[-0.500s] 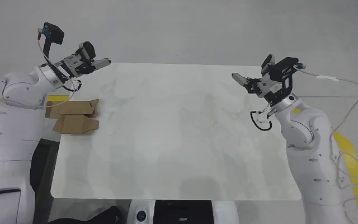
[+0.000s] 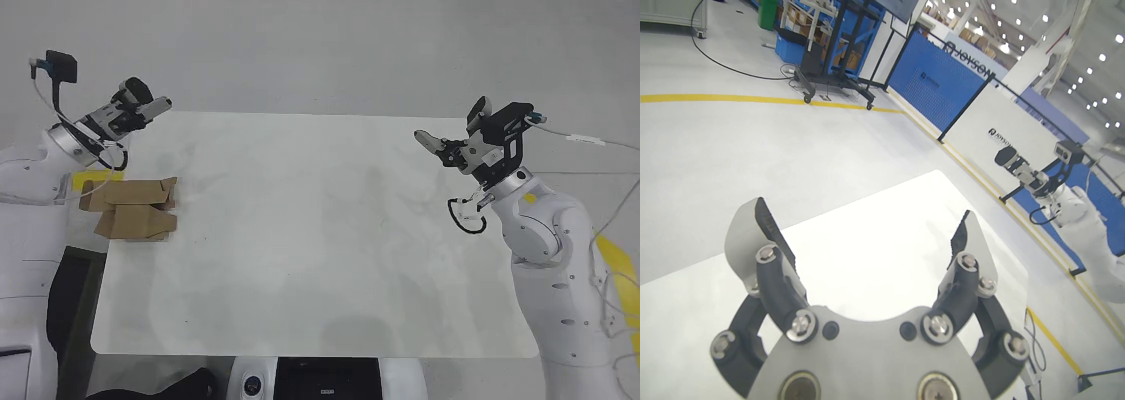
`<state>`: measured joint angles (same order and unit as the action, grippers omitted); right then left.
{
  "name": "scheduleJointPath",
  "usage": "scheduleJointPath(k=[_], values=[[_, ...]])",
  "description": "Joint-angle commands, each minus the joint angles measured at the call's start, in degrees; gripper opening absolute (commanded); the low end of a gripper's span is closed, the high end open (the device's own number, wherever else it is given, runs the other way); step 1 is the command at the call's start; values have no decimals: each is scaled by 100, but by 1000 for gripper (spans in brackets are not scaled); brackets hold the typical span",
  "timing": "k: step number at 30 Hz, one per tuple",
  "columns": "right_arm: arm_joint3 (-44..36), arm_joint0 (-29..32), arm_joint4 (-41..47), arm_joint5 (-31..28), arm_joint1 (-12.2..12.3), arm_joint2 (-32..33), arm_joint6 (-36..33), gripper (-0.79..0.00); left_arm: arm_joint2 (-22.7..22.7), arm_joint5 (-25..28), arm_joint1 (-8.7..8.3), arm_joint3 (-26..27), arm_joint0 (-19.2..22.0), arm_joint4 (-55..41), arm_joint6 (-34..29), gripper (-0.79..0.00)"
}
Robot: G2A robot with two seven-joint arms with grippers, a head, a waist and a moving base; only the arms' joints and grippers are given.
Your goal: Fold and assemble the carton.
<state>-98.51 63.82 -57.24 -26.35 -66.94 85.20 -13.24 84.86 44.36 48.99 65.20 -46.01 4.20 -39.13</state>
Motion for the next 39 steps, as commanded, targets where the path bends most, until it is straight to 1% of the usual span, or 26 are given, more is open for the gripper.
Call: scheduleJointPath(k=[1, 4, 7, 10, 17, 23, 26, 33, 35, 39], values=[[0, 0, 0, 0, 0, 0, 0, 0, 166, 14, -41, -95, -96, -443, -166, 0], [0, 0, 0, 0, 0, 0, 0, 0, 446, 28, -108, -279, -268, -1012, -395, 0], [0, 0, 0, 0, 0, 0, 0, 0, 724, 191, -173, -492, -415, -1468, -575, 0], [0, 0, 0, 0, 0, 0, 0, 0, 917, 254, -217, -730, -546, -1892, -721, 0], [0, 0, 0, 0, 0, 0, 0, 0, 1256, 220, -294, -1179, -922, -2767, -1120, 0], [0, 0, 0, 0, 0, 0, 0, 0, 1484, 156, -344, -1657, -1176, -3220, -1339, 0], [0, 0, 0, 0, 0, 0, 0, 0, 1560, 164, -367, -1947, -1234, -3156, -1256, 0], [0, 0, 0, 0, 0, 0, 0, 0, 1576, 72, -382, -2807, -1260, -2714, -631, 0], [0, 0, 0, 0, 0, 0, 0, 0, 1564, -125, -366, -3048, -1224, -2796, -546, 0], [0, 0, 0, 0, 0, 0, 0, 0, 1501, -195, -391, -3368, -1157, -2289, -109, 0]])
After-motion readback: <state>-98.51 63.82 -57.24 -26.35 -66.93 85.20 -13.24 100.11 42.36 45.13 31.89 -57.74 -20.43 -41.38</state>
